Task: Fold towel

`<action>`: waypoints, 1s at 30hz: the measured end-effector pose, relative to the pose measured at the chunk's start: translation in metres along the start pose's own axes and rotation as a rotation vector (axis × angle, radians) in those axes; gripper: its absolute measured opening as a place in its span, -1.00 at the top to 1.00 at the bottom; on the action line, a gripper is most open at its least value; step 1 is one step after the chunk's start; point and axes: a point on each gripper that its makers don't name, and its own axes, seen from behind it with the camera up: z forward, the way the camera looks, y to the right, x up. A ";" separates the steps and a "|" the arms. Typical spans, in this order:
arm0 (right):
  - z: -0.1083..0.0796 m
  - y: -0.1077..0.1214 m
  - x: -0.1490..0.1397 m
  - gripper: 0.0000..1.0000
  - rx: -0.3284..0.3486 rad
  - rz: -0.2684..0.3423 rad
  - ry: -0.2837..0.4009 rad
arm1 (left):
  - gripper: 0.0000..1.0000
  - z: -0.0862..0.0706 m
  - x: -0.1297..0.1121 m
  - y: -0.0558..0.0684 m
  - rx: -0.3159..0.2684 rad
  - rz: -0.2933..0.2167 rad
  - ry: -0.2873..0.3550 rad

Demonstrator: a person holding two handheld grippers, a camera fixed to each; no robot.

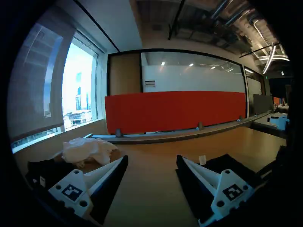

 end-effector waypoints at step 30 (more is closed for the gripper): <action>-0.039 -0.061 0.033 -1.00 0.314 -0.252 -0.258 | -0.89 -0.018 0.041 0.047 -0.256 0.105 -0.198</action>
